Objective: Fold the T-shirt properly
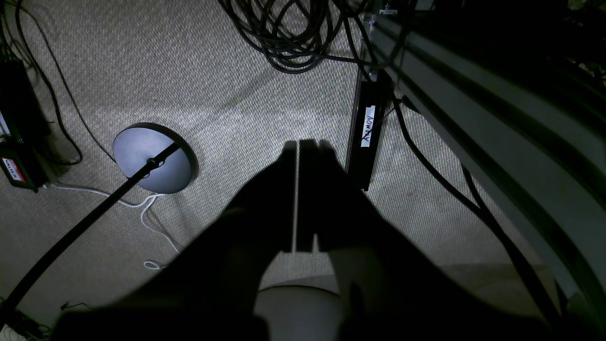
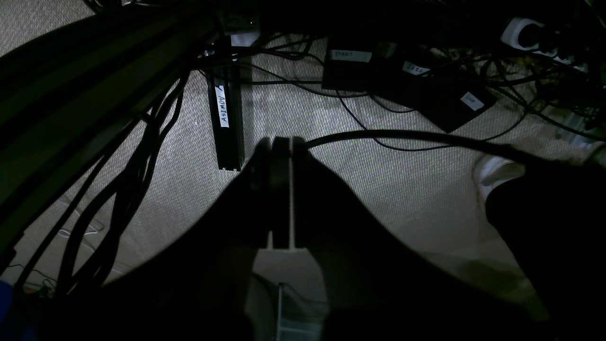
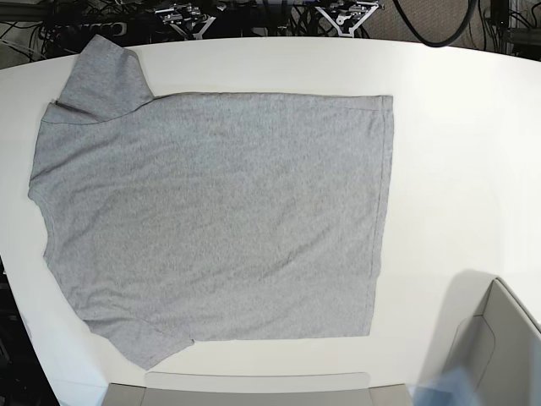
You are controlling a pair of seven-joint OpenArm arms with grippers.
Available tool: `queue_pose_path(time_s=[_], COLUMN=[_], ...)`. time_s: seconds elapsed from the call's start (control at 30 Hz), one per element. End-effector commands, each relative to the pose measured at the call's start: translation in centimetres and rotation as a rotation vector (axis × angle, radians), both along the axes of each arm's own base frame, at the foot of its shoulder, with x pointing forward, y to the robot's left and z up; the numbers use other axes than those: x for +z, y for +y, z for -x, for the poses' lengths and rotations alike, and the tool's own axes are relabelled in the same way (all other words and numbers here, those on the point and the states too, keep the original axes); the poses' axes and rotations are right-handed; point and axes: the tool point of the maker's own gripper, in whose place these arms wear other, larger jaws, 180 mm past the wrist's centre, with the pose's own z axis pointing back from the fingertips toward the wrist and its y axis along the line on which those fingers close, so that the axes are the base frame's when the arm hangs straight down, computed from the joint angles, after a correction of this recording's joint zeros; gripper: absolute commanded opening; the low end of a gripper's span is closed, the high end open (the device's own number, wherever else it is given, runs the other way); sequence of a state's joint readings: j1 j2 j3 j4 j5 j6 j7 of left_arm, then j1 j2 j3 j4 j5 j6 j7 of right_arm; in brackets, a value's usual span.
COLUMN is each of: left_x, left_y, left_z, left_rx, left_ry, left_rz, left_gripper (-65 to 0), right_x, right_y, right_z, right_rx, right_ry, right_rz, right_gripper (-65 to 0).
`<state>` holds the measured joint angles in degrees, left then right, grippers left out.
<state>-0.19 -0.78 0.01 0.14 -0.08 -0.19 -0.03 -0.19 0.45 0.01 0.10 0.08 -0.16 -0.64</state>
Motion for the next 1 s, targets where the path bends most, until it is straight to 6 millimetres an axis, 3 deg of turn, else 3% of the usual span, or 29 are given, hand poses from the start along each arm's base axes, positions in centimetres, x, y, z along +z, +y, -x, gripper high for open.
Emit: queue_pose_path(time_s=[0.0,0.57,0.67,0.83,0.97], left_x=[0.0,0.1,0.0,0.0,0.1], left_y=[-0.2,-0.1,-0.1,1.4,3.6], left_z=[-0.3,1.4,1.3,1.1,1.1], left_rx=[-0.003,-0.009,-0.009,-0.004,-0.003], left_ry=[-0.009,0.017,0.015,0.011,0.011], left_rz=[-0.002,-0.004,-0.004,-0.027,-0.060], left_gripper=[-65.0,-65.0,-65.0,-65.0,-65.0], right_x=[0.0,0.0,0.0,0.0,0.1], right_y=[0.0,-0.1,-0.6,-1.5,-3.5], right_z=[-0.2,0.4,2.1,2.3,1.6], right_rx=[-0.001,0.011,0.011,-0.003,-0.007], right_ry=[-0.005,0.004,0.029,0.032,0.019], right_rz=[-0.008,-0.006,0.001,0.015,0.045], right_gripper=[-64.6,-64.6,-64.6,-64.6,-64.6])
